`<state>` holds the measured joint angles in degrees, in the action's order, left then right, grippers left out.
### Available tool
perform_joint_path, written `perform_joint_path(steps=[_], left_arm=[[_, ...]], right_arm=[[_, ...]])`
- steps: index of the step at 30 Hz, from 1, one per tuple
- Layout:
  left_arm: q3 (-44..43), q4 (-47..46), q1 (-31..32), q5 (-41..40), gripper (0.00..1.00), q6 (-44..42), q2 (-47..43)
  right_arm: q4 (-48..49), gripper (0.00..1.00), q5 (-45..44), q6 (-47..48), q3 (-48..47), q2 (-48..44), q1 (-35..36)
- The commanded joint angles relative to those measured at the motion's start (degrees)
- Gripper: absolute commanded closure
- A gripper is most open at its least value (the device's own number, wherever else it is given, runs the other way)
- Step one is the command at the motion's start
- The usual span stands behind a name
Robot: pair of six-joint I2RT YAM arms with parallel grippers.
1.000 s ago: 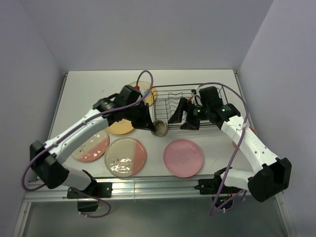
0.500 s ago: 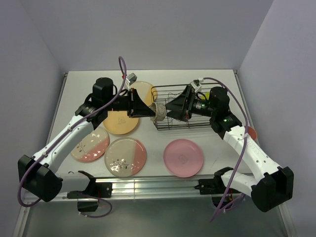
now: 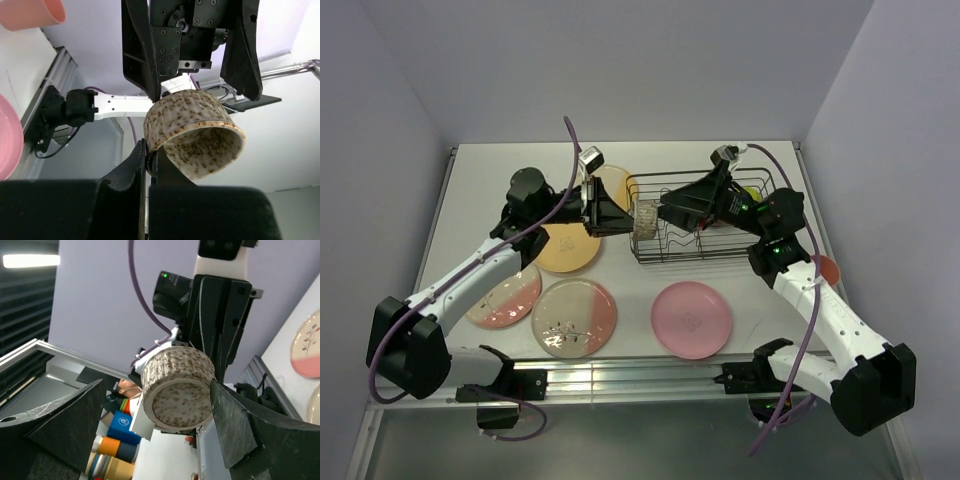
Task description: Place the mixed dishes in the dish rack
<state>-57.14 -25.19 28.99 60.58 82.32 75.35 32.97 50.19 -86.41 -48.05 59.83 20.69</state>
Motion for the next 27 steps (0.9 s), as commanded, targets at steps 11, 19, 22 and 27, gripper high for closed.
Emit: perform_joint_path(steps=[11,19,22,27], left_arm=[[-0.86,-16.12,0.36,1.21,1.0,10.23,2.96],[-0.25,-17.34,0.19,0.95,1.0,11.98,3.84],[0.63,-20.15,-0.16,0.95,1.0,14.61,4.36],[1.6,-25.6,-0.6,0.6,1.0,18.39,4.98]], right_arm=[[0.87,0.09,0.43,3.27,-6.52,1.07,5.94],[-4.24,0.15,1.31,7.66,-9.52,2.75,8.14],[-3.27,0.18,1.92,7.4,-8.55,2.48,8.49],[-3.62,0.21,2.19,8.19,-7.06,1.08,8.76]])
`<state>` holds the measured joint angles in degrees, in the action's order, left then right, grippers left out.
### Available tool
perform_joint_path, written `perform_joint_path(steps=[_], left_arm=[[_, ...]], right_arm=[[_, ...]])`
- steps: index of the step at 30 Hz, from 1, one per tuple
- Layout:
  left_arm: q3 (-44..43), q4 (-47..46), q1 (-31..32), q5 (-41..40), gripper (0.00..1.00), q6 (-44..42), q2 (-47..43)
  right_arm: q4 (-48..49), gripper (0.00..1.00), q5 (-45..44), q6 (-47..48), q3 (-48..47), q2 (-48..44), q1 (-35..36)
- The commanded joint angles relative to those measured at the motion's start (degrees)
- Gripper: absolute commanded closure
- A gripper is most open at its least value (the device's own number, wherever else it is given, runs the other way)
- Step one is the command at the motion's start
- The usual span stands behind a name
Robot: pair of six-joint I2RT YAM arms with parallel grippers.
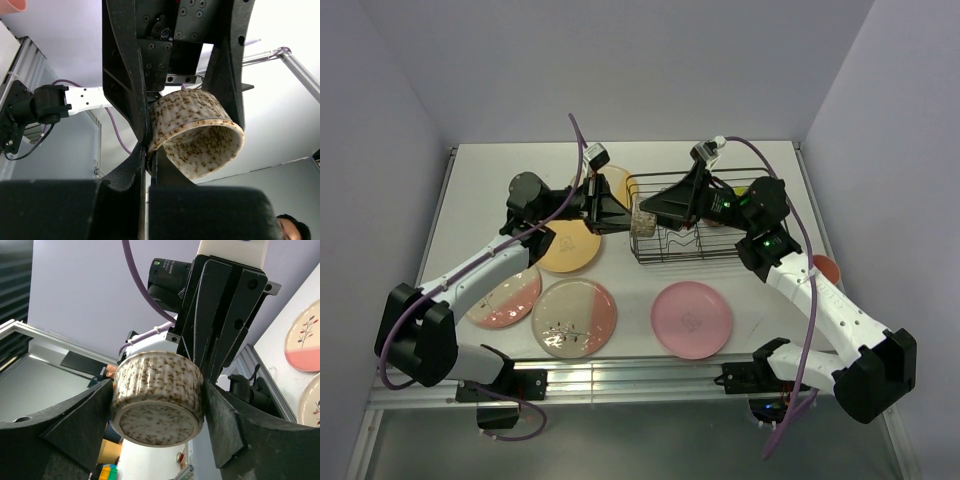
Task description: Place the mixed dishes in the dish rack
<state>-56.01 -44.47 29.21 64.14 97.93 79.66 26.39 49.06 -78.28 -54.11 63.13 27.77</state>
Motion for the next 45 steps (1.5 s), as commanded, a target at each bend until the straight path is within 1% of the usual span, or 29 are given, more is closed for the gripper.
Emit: perform_joint_path(steps=[1,3,6,7,8,9,10,11,12,14,15,16,17,18,22,23,24,25,26,27,28,29,30,31,34,36,38,39,45], left_arm=[[0.72,-6.85,-0.82,-3.05,1.0,3.23,0.85],[1.16,-8.26,-0.91,-3.23,1.0,4.28,1.02],[1.34,-9.75,-1.0,-3.41,1.0,5.34,1.55],[1.34,-9.76,-1.0,-3.41,1.0,5.34,1.73],[1.34,-9.59,-1.0,-3.41,1.0,5.34,1.9],[1.08,-9.32,-0.91,-3.41,0.99,5.25,1.9],[1.16,-9.41,-1.0,-3.32,0.93,5.34,2.08],[1.34,-9.58,-1.0,-3.49,0.84,5.52,1.99],[1.6,-9.58,-1.09,-3.58,0.62,5.52,2.08],[2.04,-8.88,-1.44,-3.76,0.38,5.34,1.73],[2.74,-8.88,-1.87,-3.93,0.23,5.43,1.56],[3.09,-9.4,-2.14,-4.02,0.15,5.52,1.29],[3.36,-9.41,-2.32,-4.02,0.11,5.52,1.12],[3.88,-9.15,-2.75,-4.11,0.01,5.26,1.03],[4.77,-4.33,-3.81,-4.46,0.01,1.93,-0.2],[4.77,2.3,-4.25,-4.55,0.01,0.17,-0.64],[4.42,7.76,-5.29,-5.51,0.01,-5.41,-1.17],[3.63,15.13,-5.91,-6.39,0.01,-9.73,-2.3],[2.15,24.86,-6.53,-7.7,0.01,-15.69,-2.49],[-3.18,48.71,-7.41,-9.89,0.01,-29.33,-1.45],[-6.45,58.95,-7.59,-16.09,0.01,-35.47,-0.3],[-12.4,67.32,-7.68,-19.46,0.01,-45.62,1.01],[-14.63,78.63,-7.5,-22.71,0.01,-49.29,3.29],[-16.31,81.79,-7.42,-26.83,0.01,-51.68,3.92],[-17.82,85.42,-7.24,-30.29,0.01,-55.3,3.23],[-17.21,85.25,-6.8,-31.7,0.01,-55.65,2.0],[-17.2,85.34,-6.19,-32.84,0.02,-56.0,1.56],[-17.64,85.69,-5.49,-33.37,0.03,-56.96,1.47],[-21.25,91.05,-2.58,-39.78,0.05,-62.5,0.94]], right_arm=[[3.22,0.23,3.5,-0.03,-0.91,-2.23,1.67],[3.93,0.29,3.94,-0.64,-0.65,-2.05,1.67],[5.24,0.65,4.64,-1.78,-1.17,-1.0,1.85],[5.34,0.94,4.73,-1.96,-1.44,-0.73,1.85],[5.08,1.0,4.91,-1.88,-2.14,-0.64,1.85],[4.72,1.0,4.99,-1.7,-2.4,-0.56,1.85],[4.2,1.0,4.91,-1.44,-2.75,-0.47,1.85],[2.45,1.0,4.73,-0.39,-3.28,-0.55,1.85],[1.48,1.0,4.47,0.05,-3.46,-0.56,1.85],[0.68,1.0,4.29,0.58,-3.37,-0.56,1.85],[0.5,1.0,4.03,0.59,-3.29,-0.64,1.85],[0.33,1.0,3.94,0.76,-3.11,-0.64,1.85],[-0.02,1.0,3.85,0.85,-3.02,-0.73,1.76],[-0.29,1.0,3.68,0.94,-2.85,-0.91,1.76],[-3.52,1.0,3.33,2.6,-2.93,-1.52,0.62],[-4.67,1.0,3.24,3.22,-2.85,-1.78,-0.77],[-6.34,1.0,3.15,4.18,-2.93,-2.31,-1.57],[-8.88,1.0,2.98,5.49,-3.28,-2.57,-2.62],[-17.17,1.0,2.36,10.38,-4.94,-2.75,-3.94],[-22.47,1.0,1.75,13.74,-6.26,-2.75,-7.0],[-27.83,1.0,0.61,20.82,-7.67,-2.49,-8.85],[-38.94,1.0,-1.75,23.93,-10.99,-2.14,-12.7],[-44.88,1.0,-3.77,27.53,-12.93,-0.57,-14.65],[-56.86,1.0,-6.75,34.96,-15.13,0.49,-16.41],[-72.21,1.0,-21.07,43.88,-25.4,5.93,-20.99],[-74.37,1.0,-26.52,45.32,-26.66,8.66,-23.71],[-77.43,1.0,-30.67,47.16,-28.85,10.68,-24.08],[-78.85,1.0,-35.65,47.69,-30.08,12.78,-24.16],[-83.34,1.0,-48.95,50.15,-33.52,19.56,-24.08]])
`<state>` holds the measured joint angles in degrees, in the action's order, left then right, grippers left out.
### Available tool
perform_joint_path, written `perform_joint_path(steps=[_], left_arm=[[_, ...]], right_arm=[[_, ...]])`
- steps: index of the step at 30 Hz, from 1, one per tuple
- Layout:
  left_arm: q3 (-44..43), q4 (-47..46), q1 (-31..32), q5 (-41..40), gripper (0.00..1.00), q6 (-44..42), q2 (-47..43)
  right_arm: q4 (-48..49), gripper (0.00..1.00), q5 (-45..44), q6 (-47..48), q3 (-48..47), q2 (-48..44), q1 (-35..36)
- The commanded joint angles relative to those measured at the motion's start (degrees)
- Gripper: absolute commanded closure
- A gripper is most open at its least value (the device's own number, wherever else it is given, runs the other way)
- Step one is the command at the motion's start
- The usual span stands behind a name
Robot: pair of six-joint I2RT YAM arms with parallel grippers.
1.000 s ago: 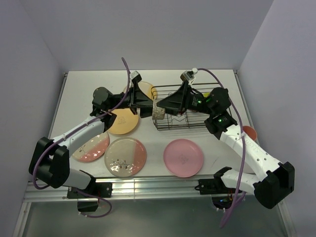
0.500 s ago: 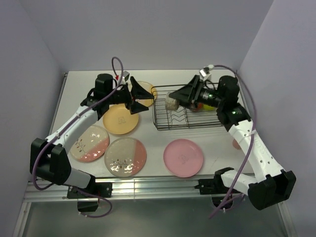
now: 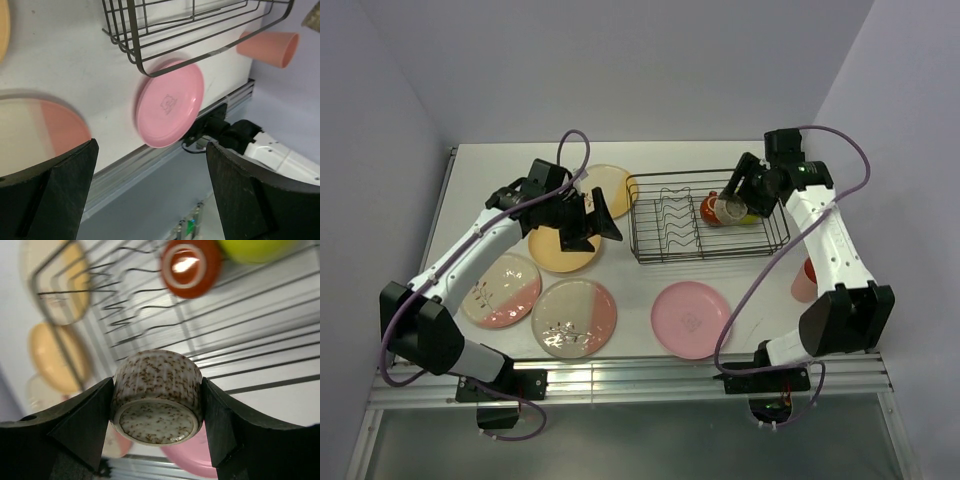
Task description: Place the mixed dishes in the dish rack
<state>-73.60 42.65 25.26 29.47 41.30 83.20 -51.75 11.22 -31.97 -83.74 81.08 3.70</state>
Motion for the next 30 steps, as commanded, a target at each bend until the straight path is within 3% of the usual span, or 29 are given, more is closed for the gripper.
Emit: perform_joint_path(steps=[1,4,15,30], left_arm=[[-3.48,4.02,1.46,-5.3,0.05,-6.23,-2.78],[-1.9,3.93,1.55,-5.13,0.06,-6.93,-3.92],[-0.93,5.25,1.64,-4.51,0.06,-9.48,-4.98],[0.21,5.51,1.64,-3.99,0.06,-9.92,-5.24]], right_arm=[[-5.29,1.0,-13.22,4.28,-3.53,2.41,-0.1],[-5.38,1.0,-20.25,4.81,-2.74,6.01,-0.01],[-7.49,1.0,-31.07,5.25,-5.72,19.11,-0.1],[-7.14,0.99,-35.22,6.74,-9.42,30.98,-1.59]])
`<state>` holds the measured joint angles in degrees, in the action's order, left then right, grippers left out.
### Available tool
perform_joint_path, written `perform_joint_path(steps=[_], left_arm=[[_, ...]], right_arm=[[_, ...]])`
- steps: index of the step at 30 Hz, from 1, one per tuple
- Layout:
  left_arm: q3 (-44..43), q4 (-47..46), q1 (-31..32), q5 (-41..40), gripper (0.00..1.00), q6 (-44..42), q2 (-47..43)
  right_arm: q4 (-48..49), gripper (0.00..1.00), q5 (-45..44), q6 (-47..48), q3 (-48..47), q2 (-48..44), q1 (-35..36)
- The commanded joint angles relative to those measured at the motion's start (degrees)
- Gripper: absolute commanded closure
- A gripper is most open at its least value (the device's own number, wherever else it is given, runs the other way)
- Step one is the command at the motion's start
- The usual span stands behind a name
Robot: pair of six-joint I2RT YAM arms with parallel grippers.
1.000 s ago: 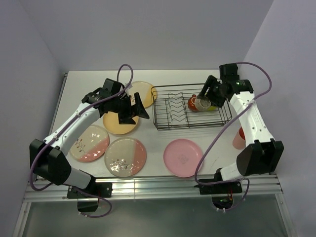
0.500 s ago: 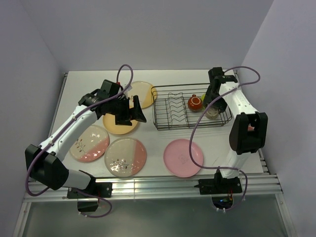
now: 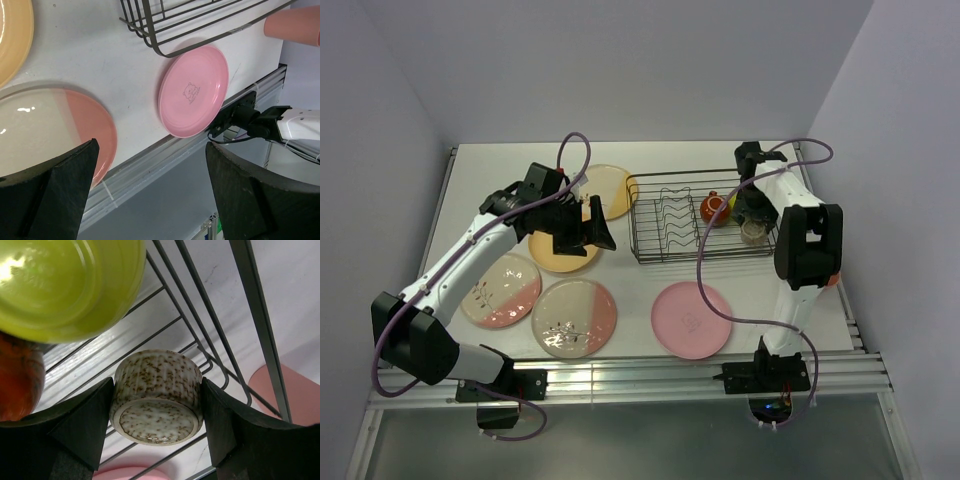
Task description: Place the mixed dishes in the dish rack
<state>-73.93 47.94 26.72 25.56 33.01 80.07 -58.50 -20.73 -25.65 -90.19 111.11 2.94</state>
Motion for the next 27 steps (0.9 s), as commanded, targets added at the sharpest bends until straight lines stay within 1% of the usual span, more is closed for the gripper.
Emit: perform_joint_path(steps=[1,4,7,10,11,13,14,15,18,19,22,27], left_arm=[[0.54,0.39,0.09,-0.33,0.06,-1.64,-2.2],[1.24,0.57,0.17,-0.51,0.05,-1.73,-2.55],[1.95,0.57,0.17,-0.16,0.05,-1.81,-2.73],[1.86,0.57,0.17,0.01,0.05,-1.73,-2.64],[1.86,0.57,0.09,0.19,0.05,-1.64,-2.47],[1.6,0.57,0.17,0.28,0.05,-1.64,-2.38],[1.6,0.4,0.09,0.45,0.05,-1.46,-2.2],[1.6,0.4,0.17,0.63,0.05,-1.46,-2.2],[1.77,0.13,0.09,1.07,0.05,-1.29,-2.11],[1.95,0.05,0.09,1.16,0.05,-1.11,-2.11],[2.04,0.05,0.17,1.24,0.05,-1.02,-2.29],[2.47,-0.04,0.17,1.33,0.05,-0.67,-2.73]], right_arm=[[-0.3,0.99,-3.35,0.42,-2.97,1.21,-0.83],[0.31,0.93,-3.61,0.42,-2.27,1.65,-1.01],[0.58,0.83,-3.97,0.51,-1.3,1.83,-0.92],[0.67,0.66,-4.32,0.69,-0.86,1.83,-1.09],[0.67,0.56,-4.4,0.78,-0.78,1.74,-1.09],[0.67,0.48,-4.75,0.95,-0.69,1.65,-1.09],[0.67,0.38,-5.02,1.04,-0.69,1.48,-1.09],[0.67,0.35,-5.19,1.21,-0.6,1.39,-1.09],[0.49,0.26,-6.16,1.57,-0.34,1.13,-1.18],[0.49,0.25,-6.42,1.74,-0.25,1.04,-1.18],[0.76,0.18,-6.95,2.09,0.63,0.51,-1.27],[1.72,0.13,-6.34,3.15,1.95,-0.19,-1.27]])
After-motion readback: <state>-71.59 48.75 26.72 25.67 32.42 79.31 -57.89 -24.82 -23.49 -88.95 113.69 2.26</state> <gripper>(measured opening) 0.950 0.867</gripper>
